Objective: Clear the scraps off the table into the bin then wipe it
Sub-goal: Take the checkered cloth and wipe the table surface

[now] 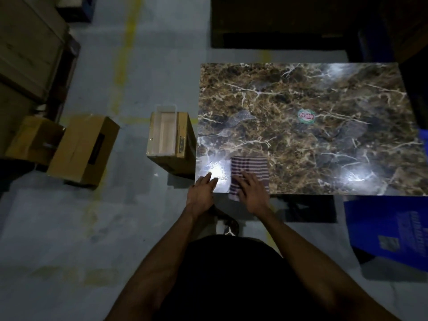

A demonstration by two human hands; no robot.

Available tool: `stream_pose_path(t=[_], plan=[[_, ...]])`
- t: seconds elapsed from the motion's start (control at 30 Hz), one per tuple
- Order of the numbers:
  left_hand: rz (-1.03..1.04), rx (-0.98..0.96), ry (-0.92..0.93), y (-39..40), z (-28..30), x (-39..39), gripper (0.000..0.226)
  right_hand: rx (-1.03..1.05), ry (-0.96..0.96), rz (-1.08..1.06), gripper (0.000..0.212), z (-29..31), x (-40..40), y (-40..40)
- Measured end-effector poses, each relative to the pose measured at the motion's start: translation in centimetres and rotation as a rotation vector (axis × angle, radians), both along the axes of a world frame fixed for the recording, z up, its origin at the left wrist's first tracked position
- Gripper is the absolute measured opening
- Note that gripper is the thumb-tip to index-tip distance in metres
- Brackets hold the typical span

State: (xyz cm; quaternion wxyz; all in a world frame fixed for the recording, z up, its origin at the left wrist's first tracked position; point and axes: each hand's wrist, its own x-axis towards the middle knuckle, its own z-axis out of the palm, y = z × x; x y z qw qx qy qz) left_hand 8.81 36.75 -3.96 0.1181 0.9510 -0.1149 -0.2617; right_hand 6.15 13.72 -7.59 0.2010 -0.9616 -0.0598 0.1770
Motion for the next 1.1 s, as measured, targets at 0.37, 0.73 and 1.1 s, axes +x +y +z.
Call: stream_pose_path(t=[0.37,0.73,1.1], plan=[[-0.102,-0.076,-0.175,-1.0,-2.0,6.3,0.057,-0.014,-0.065,0.04,0.062,-1.1,2.7,1.3],[0.073,-0.169,-0.466,-3.2,-7.4,7.3,0.058,-0.041,-0.277,-0.144,0.061,-3.6,5.9,2.7],[0.152,-0.307,-0.492,-3.1,-7.9,7.7,0.056,-0.094,-0.236,-0.285,0.062,-3.6,5.5,2.3]])
